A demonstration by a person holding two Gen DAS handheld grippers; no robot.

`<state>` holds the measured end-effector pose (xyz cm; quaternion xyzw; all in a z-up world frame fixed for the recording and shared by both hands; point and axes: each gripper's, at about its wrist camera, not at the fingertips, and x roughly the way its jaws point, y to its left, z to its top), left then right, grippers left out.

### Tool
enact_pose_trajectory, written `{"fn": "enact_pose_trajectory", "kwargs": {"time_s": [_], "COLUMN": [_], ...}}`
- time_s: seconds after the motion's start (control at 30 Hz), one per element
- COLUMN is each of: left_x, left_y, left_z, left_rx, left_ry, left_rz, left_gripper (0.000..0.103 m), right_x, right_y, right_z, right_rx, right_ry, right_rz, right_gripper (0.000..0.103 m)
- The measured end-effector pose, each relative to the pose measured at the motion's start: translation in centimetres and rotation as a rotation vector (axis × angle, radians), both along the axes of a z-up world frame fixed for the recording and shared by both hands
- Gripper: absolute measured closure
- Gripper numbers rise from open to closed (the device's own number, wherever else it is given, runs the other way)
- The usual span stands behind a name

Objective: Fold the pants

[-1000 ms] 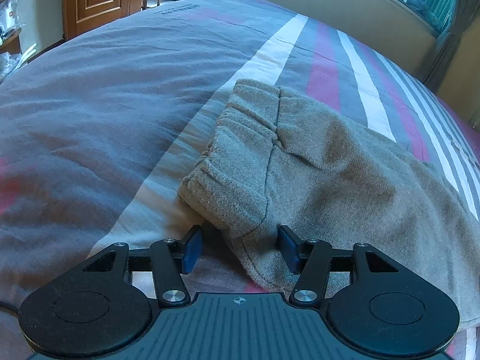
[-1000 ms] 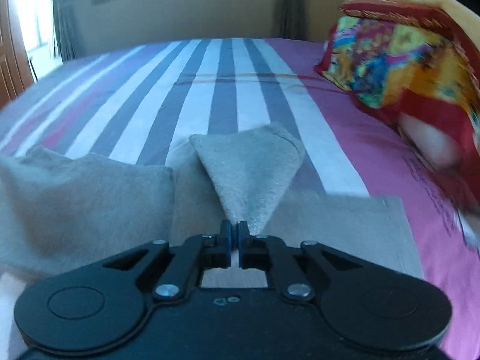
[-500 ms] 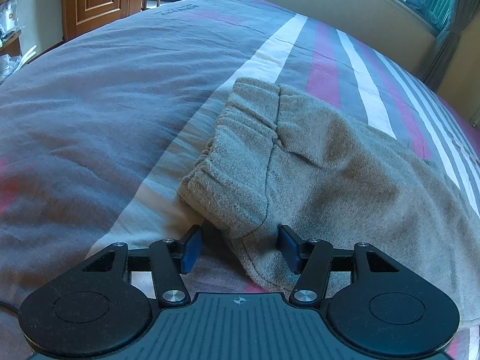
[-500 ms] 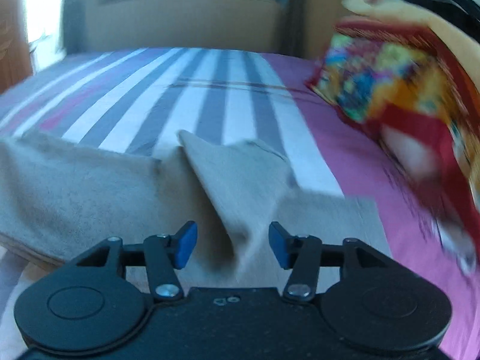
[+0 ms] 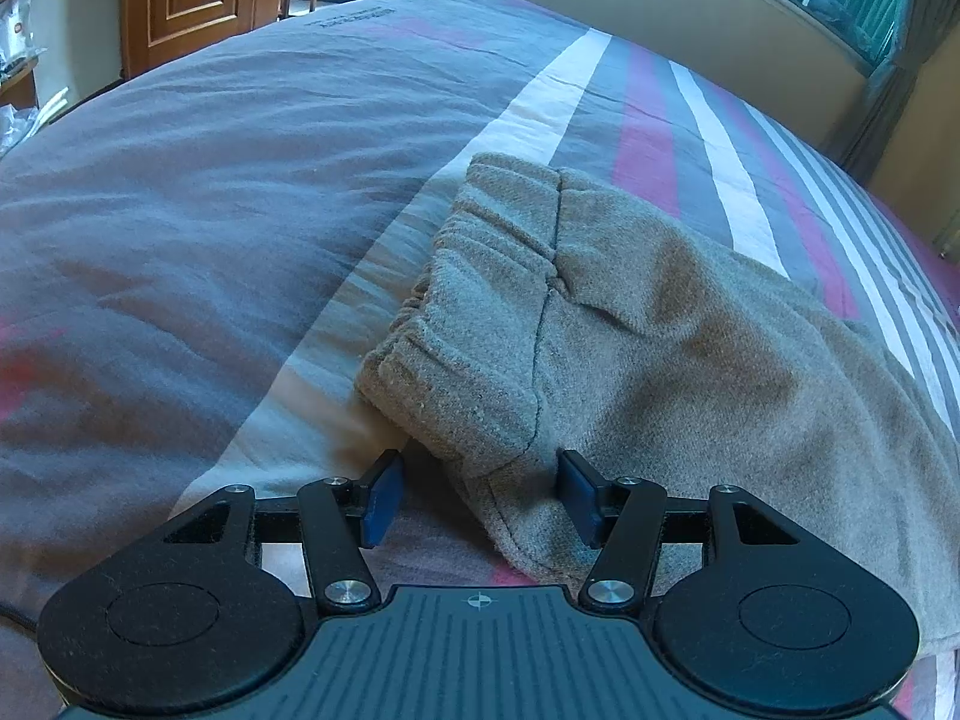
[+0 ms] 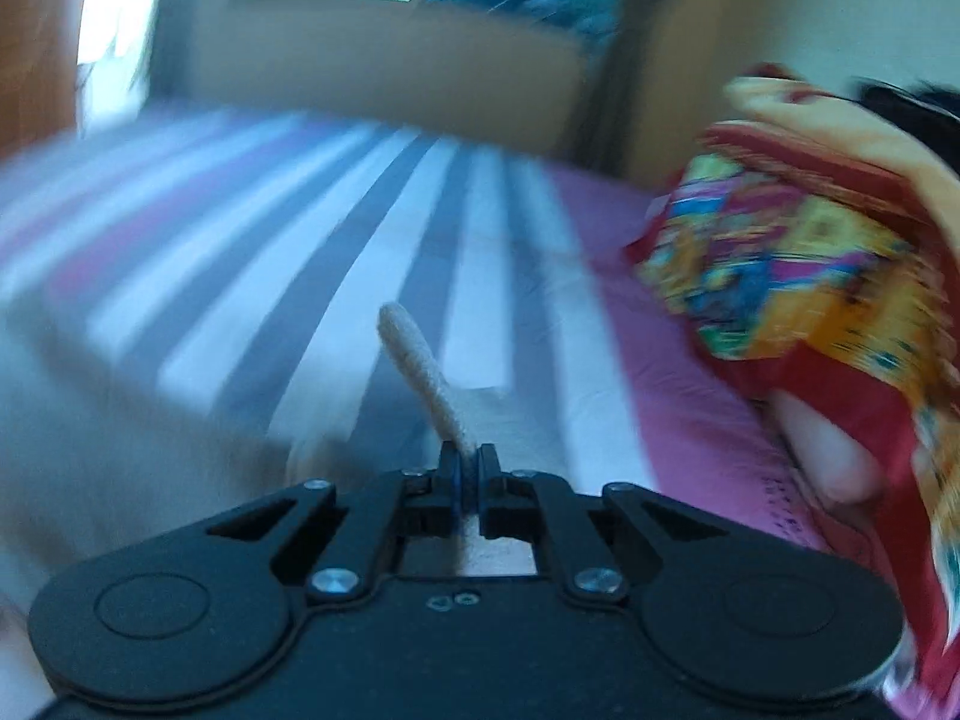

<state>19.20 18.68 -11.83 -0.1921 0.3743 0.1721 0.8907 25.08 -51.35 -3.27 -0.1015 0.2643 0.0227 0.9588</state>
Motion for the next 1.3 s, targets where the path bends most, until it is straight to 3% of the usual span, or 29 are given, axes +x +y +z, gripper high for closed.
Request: {"fn": "enact_pose_trajectory", "kwargs": {"time_s": [0.13, 0.23, 0.3, 0.5, 0.63, 0.8, 0.9, 0.97, 1.0, 1.03, 1.1, 1.2, 1.3], "left_x": [-0.1, -0.1, -0.2, -0.1, -0.1, -0.1, -0.2, -1.2, -2.1, -2.9, -3.3, -2.7, -2.3], "left_y": [0.0, -0.1, -0.1, 0.0, 0.0, 0.0, -0.1, -0.2, -0.2, -0.3, 0.3, 1.3, 1.9], "left_z": [0.0, 0.0, 0.1, 0.1, 0.1, 0.1, 0.3, 1.5, 2.2, 2.9, 3.1, 2.2, 1.7], "left_rx": [0.002, 0.004, 0.002, 0.001, 0.001, 0.000, -0.001, 0.003, 0.018, 0.035, 0.023, -0.041, -0.055], "left_ry": [-0.004, -0.006, -0.006, 0.003, 0.002, 0.002, -0.002, -0.056, -0.112, -0.163, -0.182, -0.169, -0.174], "left_rz": [0.000, 0.001, 0.003, -0.002, 0.000, 0.001, 0.010, 0.049, 0.061, 0.073, 0.107, 0.114, 0.122], "left_gripper": [0.045, 0.045, 0.045, 0.045, 0.045, 0.045, 0.045, 0.045, 0.045, 0.044, 0.044, 0.045, 0.044], "right_x": [-3.9, -6.3, -7.3, -7.2, -8.0, -8.1, -5.9, -6.3, -7.0, -7.6, -7.2, -3.5, 1.7], "right_y": [-4.1, -7.3, -9.6, -15.8, -17.3, -16.8, -17.3, -17.3, -16.8, -16.0, -13.9, -8.3, 0.6], "right_z": [2.7, 2.3, 0.2, -8.8, -10.0, -7.7, -9.9, -9.5, -8.4, -7.3, -5.4, -3.5, -2.2], "right_rx": [0.157, 0.272, 0.323, 0.591, 0.739, 0.673, 0.605, 0.613, 0.578, 0.540, 0.529, 0.546, 0.518], "right_ry": [-0.110, -0.132, -0.117, 0.092, 0.072, -0.003, 0.157, 0.134, 0.078, 0.025, -0.028, 0.012, 0.074], "right_rz": [-0.084, -0.172, -0.245, -0.372, -0.386, -0.346, -0.437, -0.452, -0.470, -0.463, -0.338, -0.050, 0.241], "right_gripper": [0.098, 0.099, 0.099, 0.098, 0.097, 0.098, 0.095, 0.087, 0.080, 0.080, 0.081, 0.080, 0.073]}}
